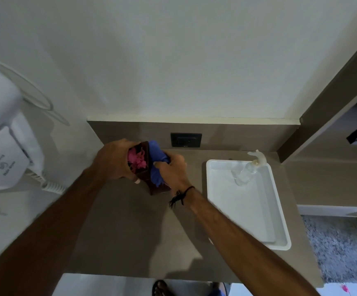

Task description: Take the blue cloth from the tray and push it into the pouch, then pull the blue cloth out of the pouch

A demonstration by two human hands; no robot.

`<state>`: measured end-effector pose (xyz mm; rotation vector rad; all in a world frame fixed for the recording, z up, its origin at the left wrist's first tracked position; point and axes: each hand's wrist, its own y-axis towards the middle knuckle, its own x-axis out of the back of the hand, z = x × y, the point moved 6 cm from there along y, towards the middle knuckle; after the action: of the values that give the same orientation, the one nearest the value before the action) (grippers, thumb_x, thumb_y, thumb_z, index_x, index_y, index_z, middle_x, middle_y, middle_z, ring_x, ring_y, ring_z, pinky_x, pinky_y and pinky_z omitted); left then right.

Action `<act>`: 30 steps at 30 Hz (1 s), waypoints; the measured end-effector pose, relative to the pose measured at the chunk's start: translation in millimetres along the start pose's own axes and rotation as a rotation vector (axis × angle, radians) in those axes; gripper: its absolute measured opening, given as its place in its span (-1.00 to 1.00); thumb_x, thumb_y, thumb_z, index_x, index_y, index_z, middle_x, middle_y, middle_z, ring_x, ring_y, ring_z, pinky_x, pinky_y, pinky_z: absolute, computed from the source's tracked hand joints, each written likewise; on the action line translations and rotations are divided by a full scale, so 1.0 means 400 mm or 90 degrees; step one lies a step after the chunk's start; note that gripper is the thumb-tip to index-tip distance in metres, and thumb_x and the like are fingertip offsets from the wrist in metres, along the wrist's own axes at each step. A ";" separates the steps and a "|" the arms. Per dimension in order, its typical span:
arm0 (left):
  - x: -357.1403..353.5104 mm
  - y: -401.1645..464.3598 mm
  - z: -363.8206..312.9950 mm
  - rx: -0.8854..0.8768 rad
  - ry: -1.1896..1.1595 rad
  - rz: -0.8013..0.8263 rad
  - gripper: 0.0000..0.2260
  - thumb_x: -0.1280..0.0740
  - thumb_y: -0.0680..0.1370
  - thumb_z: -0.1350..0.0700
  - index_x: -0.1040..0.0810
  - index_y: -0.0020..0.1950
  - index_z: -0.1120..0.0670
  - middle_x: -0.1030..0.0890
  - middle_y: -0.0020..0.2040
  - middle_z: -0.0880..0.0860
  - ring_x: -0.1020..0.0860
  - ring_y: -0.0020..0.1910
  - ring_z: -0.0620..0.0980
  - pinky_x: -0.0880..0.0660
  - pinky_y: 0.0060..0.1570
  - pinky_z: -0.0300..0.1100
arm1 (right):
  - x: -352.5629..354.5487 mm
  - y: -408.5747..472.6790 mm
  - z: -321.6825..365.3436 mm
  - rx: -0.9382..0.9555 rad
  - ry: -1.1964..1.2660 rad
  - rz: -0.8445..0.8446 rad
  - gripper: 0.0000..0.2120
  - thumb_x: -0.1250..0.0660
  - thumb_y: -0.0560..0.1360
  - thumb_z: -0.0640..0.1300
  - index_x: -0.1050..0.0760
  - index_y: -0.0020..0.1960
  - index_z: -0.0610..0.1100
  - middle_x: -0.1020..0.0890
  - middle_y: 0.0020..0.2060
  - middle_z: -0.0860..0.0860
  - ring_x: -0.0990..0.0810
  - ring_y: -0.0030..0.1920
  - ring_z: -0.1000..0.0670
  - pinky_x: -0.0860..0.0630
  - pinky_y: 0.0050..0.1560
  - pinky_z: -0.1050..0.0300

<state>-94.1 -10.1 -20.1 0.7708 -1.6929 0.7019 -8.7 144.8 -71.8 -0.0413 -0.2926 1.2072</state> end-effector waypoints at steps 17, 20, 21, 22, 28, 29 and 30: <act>-0.027 0.064 -0.178 -0.026 0.195 0.140 0.01 -0.56 0.09 -0.33 -0.35 0.46 0.00 -0.56 0.27 0.06 -0.53 0.24 0.08 -0.28 0.42 0.07 | 0.310 0.008 -0.080 -0.189 0.299 -0.080 -0.77 -0.34 0.38 -0.38 -0.62 -0.03 -0.16 -0.66 -0.06 -0.14 -0.60 -0.02 -0.19 -0.59 0.08 -0.16; -0.025 0.055 -0.182 -0.001 0.208 0.168 0.14 -0.53 0.10 -0.39 -0.20 0.55 0.03 -0.39 0.47 0.13 -0.35 0.46 0.13 -0.04 0.54 0.13 | 0.345 -0.009 -0.082 -0.215 0.346 -0.070 -0.74 -0.30 0.39 -0.39 -0.57 0.04 -0.21 -0.62 -0.01 -0.15 -0.58 -0.06 -0.14 -0.58 -0.06 -0.05; -0.021 0.052 -0.196 0.005 0.190 0.164 0.19 -0.50 0.10 -0.43 -0.14 0.58 0.03 -0.28 0.55 0.15 -0.23 0.53 0.13 0.04 0.55 0.14 | 0.353 -0.016 -0.079 -0.219 0.347 -0.055 -0.76 -0.28 0.39 -0.39 -0.55 0.02 -0.20 -0.61 0.00 -0.15 -0.57 -0.07 -0.12 -0.55 -0.09 -0.01; -0.015 0.052 -0.223 0.009 0.132 0.136 0.20 -0.47 0.11 -0.47 -0.10 0.59 0.03 -0.18 0.59 0.14 -0.14 0.57 0.13 0.06 0.55 0.13 | 0.363 -0.024 -0.075 -0.220 0.348 -0.033 -0.78 -0.27 0.39 -0.38 -0.54 0.00 -0.20 -0.60 0.01 -0.15 -0.56 -0.06 -0.13 -0.54 -0.10 0.01; -0.105 0.097 -0.444 0.134 -0.626 0.063 -0.44 -0.49 0.41 -0.17 -0.43 0.34 -0.03 -0.59 0.22 -0.01 -0.59 0.18 -0.06 -0.55 0.11 -0.18 | 0.418 -0.044 -0.088 -0.244 0.361 0.138 -0.64 -0.23 0.41 -0.36 -0.52 0.19 -0.30 -0.60 0.04 -0.21 -0.55 0.03 -0.20 -0.54 0.05 -0.05; -0.146 0.095 -0.462 0.156 -0.653 0.080 -0.57 -0.50 0.43 -0.08 -0.46 0.22 -0.04 -0.60 0.12 -0.02 -0.61 0.07 -0.09 -0.57 -0.04 -0.25 | 0.436 -0.047 -0.105 -0.250 0.346 0.131 -0.65 -0.24 0.41 -0.35 -0.52 0.18 -0.29 -0.61 0.03 -0.21 -0.57 0.02 -0.20 -0.56 0.05 -0.05; -0.193 0.088 -0.478 0.174 -0.659 0.088 -0.70 -0.50 0.44 0.00 -0.48 0.10 -0.05 -0.60 0.03 -0.03 -0.61 -0.02 -0.12 -0.55 -0.13 -0.28 | 0.462 -0.053 -0.133 -0.254 0.318 0.107 -0.70 -0.27 0.41 -0.34 -0.52 0.14 -0.27 -0.61 0.02 -0.23 -0.58 0.01 -0.20 -0.58 0.06 -0.08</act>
<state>5.2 171.1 -53.3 1.3631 -2.6238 0.6759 83.2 314.6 -82.1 -0.7143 -0.0863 1.2463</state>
